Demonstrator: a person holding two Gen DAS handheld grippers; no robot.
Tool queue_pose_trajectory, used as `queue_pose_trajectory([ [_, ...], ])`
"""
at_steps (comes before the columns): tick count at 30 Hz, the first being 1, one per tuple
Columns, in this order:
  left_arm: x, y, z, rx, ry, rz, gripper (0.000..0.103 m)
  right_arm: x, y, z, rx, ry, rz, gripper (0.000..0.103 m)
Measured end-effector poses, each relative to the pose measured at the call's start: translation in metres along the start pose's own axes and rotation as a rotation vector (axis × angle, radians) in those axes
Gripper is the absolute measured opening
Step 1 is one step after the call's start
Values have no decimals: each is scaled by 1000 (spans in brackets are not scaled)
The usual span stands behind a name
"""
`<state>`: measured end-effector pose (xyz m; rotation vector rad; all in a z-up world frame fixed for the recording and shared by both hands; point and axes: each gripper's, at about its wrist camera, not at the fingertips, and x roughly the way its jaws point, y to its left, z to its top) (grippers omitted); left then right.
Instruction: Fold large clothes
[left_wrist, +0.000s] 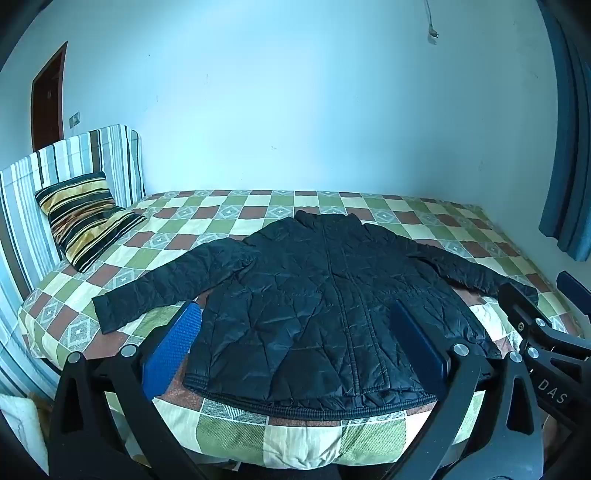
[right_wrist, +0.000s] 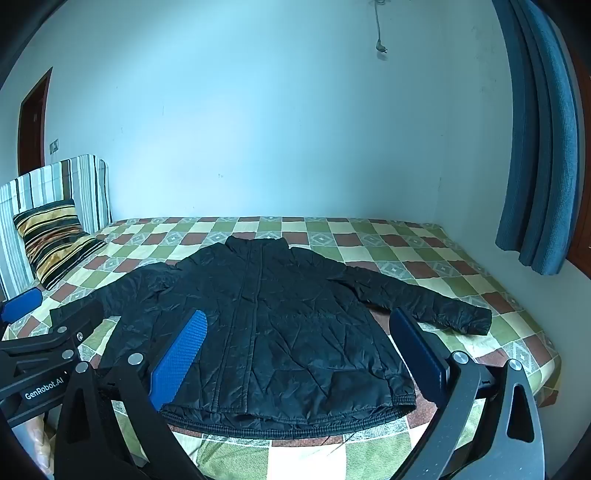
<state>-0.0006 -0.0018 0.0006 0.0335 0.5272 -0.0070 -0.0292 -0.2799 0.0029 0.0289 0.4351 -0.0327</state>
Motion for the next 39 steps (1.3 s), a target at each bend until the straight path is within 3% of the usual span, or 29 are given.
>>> queue_pose_trajectory([
  [39,3,11,-6,-23,8,1,101,2,9,0,-8,7,7,98],
])
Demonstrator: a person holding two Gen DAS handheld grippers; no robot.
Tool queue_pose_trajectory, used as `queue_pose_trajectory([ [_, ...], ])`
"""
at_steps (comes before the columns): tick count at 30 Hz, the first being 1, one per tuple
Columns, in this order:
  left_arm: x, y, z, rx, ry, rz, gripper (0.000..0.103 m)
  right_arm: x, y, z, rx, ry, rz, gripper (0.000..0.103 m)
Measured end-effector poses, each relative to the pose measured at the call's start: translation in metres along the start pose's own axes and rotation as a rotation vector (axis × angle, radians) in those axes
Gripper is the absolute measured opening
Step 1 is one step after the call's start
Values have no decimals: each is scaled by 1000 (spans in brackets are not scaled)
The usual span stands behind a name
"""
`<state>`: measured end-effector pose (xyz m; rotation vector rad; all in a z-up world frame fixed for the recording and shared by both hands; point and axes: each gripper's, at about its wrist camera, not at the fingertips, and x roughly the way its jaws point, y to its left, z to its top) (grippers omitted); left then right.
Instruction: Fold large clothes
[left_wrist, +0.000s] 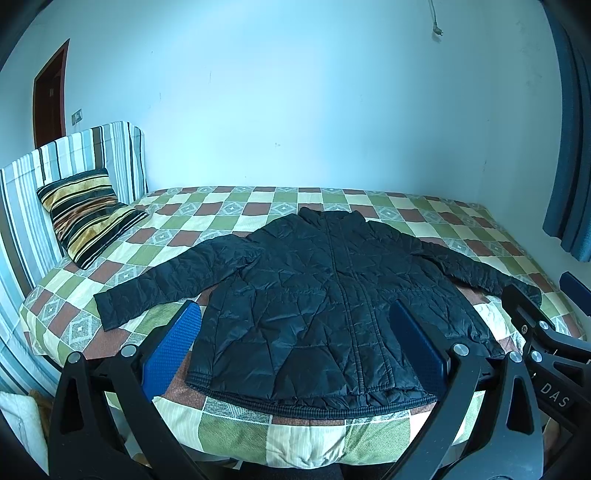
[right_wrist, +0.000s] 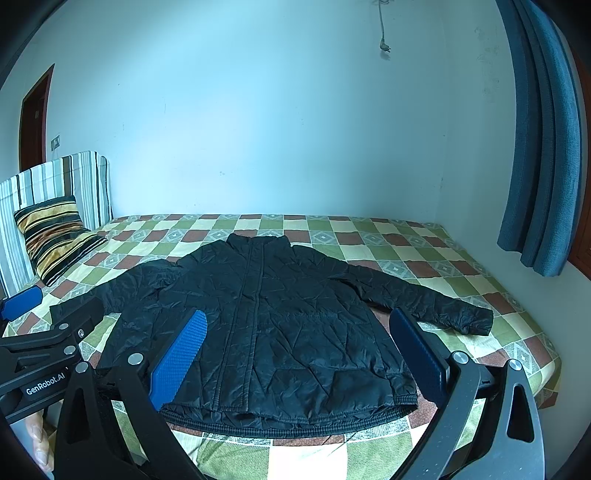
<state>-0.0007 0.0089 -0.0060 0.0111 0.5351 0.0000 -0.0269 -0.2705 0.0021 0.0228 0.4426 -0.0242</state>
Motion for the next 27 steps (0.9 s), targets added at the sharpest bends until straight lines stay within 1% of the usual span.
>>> queue_pose_trajectory([
  [27,1,-1,2,0,3,2,101,1,1,-1,-2,0,2,98],
])
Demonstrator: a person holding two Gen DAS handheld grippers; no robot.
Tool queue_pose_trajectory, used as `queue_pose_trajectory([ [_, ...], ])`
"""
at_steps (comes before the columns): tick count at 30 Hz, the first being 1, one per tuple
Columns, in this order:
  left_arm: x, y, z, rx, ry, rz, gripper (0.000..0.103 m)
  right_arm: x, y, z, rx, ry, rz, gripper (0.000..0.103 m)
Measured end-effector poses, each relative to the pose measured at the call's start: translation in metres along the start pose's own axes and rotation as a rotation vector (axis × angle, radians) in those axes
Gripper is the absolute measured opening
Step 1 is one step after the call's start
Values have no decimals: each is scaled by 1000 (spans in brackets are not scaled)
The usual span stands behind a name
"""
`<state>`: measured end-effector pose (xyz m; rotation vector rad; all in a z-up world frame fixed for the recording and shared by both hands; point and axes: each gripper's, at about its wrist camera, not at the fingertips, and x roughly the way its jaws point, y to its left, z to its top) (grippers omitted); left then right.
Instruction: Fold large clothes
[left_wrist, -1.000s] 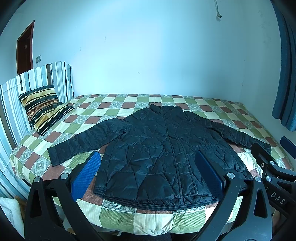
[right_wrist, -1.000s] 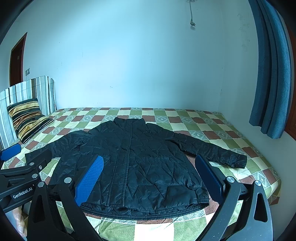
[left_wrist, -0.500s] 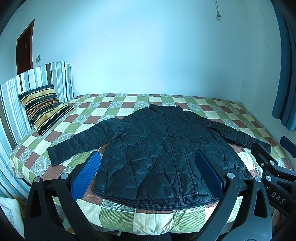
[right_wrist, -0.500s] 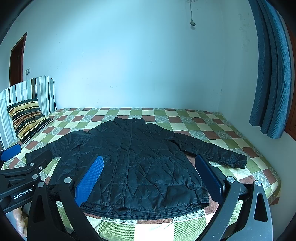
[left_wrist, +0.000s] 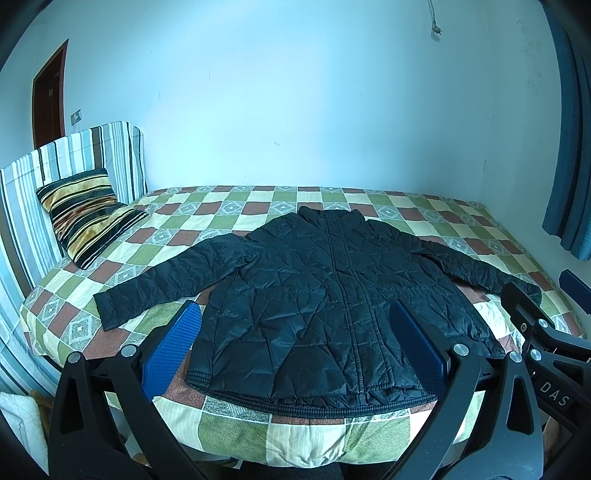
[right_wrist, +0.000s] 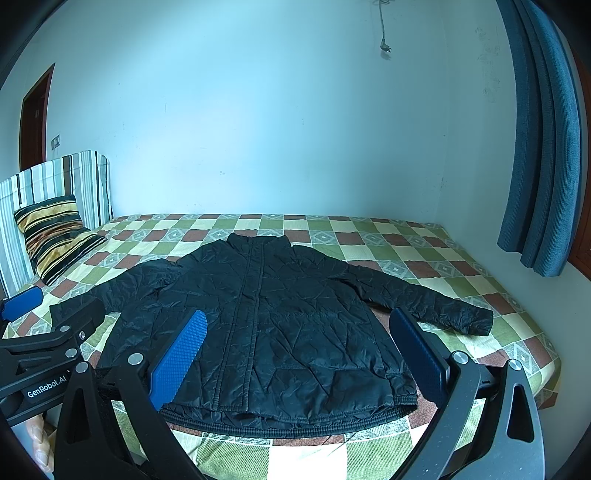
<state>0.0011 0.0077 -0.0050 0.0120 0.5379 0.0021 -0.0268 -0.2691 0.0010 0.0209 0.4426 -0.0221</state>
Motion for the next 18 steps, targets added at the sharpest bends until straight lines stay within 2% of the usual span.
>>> queue_pose_trajectory([
  [18,2,0,-3,2,7,-2,101,1,1,3,-1,3,5,98],
])
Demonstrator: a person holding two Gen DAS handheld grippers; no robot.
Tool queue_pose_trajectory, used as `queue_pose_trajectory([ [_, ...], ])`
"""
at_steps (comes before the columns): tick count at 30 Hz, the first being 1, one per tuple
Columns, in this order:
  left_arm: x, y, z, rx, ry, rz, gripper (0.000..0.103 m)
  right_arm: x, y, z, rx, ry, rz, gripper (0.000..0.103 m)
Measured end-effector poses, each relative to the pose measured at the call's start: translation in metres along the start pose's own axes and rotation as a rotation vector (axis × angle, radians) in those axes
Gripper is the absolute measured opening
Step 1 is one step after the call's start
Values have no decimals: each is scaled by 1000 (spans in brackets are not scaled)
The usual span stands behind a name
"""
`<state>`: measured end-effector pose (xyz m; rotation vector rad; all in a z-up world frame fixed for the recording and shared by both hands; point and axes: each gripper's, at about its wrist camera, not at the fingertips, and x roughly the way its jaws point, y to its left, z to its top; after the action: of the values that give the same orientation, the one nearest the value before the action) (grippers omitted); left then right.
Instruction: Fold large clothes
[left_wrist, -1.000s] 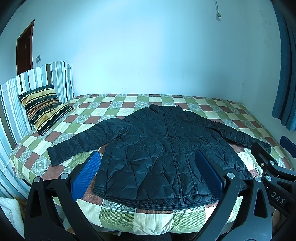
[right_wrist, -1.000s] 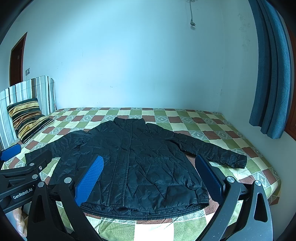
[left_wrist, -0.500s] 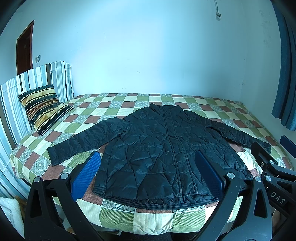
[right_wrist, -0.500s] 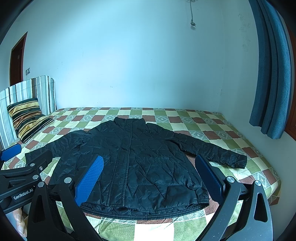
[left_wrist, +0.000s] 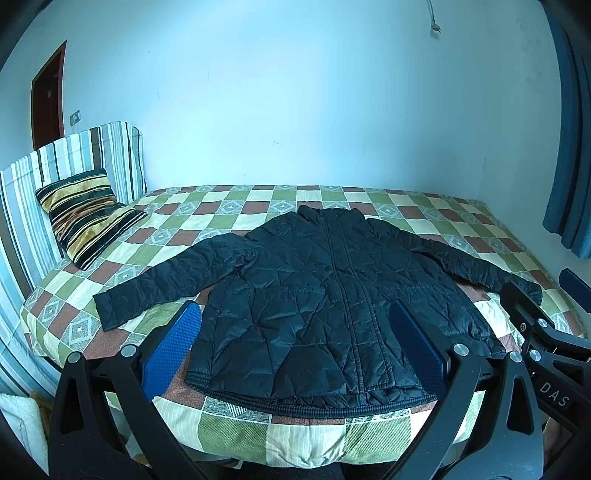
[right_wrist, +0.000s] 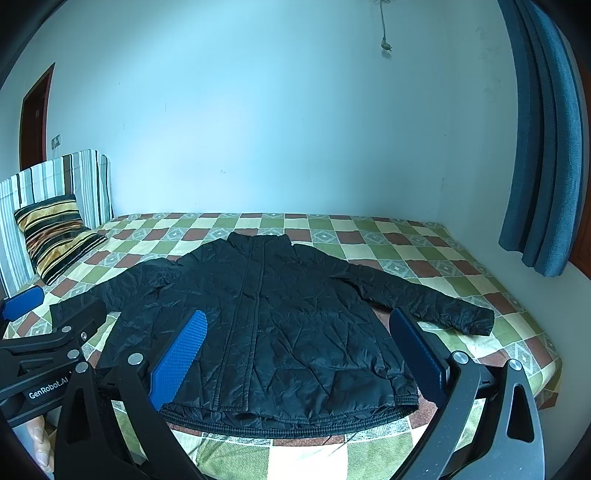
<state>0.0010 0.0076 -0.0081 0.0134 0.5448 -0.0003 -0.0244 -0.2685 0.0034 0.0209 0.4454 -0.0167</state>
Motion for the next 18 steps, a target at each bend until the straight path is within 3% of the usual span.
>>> queue_pose_trajectory([
  [18,46,-10,4,19,95,-21,101,46,-2,-9,15,86,20,98],
])
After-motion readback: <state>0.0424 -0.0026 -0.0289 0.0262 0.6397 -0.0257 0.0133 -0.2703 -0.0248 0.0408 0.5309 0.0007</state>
